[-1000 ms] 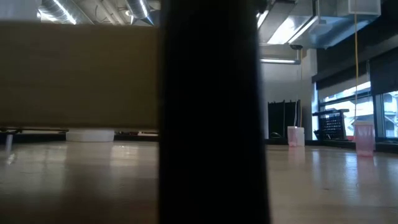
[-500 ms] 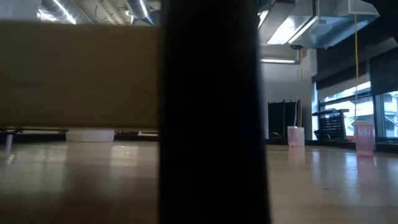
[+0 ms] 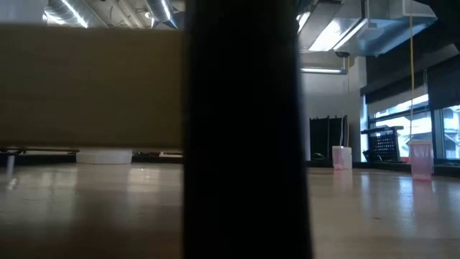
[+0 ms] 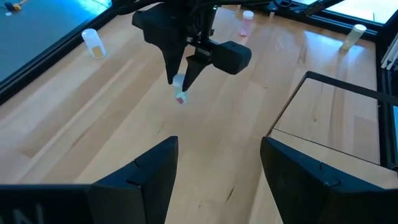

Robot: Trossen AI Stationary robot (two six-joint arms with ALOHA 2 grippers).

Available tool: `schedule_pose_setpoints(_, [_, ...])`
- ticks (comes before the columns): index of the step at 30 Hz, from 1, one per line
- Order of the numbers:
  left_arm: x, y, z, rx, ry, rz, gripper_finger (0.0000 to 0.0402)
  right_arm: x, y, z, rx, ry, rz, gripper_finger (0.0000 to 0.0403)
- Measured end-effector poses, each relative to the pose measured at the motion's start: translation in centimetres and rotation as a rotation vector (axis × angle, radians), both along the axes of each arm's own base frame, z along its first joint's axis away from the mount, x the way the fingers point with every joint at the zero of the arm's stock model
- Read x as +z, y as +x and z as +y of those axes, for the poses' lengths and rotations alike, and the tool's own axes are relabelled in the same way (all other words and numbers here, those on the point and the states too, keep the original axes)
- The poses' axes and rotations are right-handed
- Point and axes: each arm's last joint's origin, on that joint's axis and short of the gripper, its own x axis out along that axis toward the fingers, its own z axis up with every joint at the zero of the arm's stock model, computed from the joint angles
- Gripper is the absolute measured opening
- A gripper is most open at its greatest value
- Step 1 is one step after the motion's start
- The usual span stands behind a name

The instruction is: Pick and place medicine bottles onto shelf by color

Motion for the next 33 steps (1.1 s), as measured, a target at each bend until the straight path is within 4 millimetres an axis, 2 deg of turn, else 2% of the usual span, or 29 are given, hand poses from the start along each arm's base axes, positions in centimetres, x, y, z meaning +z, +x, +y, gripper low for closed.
schedule_pose_setpoints(10, [0.0, 0.0, 0.0, 0.0, 0.001, 0.001, 0.0222, -0.5, 0.8, 0.0, 0.005, -0.007, -0.05, 0.0124])
schedule_pose_setpoints(23, [0.0, 0.0, 0.0, 0.0, -0.001, -0.001, 0.0222, -2.2, 1.0, 0.0, 0.12, -0.061, 0.011, 0.0124])
schedule_pose_setpoints(33, [0.0, 0.0, 0.0, 0.0, -0.001, -0.001, 0.0222, -2.2, 0.9, 0.0, 0.12, -0.059, 0.018, 0.0124])
